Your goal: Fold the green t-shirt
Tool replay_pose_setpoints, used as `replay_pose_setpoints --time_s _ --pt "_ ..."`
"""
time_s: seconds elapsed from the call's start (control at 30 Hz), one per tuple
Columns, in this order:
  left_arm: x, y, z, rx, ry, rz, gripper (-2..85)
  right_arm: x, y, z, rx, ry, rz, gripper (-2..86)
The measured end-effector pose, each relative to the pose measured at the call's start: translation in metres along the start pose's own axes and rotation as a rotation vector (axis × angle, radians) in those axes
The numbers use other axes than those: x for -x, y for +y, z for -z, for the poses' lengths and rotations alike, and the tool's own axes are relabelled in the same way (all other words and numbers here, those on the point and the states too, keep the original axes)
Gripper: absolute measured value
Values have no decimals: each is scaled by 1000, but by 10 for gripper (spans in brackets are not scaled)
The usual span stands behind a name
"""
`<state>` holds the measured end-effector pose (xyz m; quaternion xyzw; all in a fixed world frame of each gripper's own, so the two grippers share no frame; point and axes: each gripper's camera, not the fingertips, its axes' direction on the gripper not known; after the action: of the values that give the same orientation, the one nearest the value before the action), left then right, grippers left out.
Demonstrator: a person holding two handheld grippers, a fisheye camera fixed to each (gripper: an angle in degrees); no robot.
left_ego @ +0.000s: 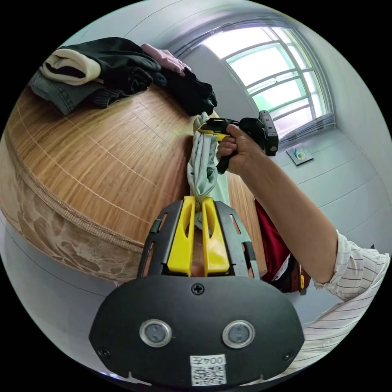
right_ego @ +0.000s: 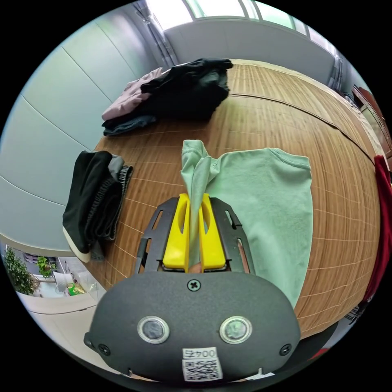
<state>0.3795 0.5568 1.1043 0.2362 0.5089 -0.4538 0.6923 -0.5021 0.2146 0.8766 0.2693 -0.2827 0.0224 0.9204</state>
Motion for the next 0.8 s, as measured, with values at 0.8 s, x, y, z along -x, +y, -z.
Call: replay_pose_setpoints --time_s 0.8 --pt "151 -59 115 -56 209 202 23 167 -31 -2 40 -66 169 86"
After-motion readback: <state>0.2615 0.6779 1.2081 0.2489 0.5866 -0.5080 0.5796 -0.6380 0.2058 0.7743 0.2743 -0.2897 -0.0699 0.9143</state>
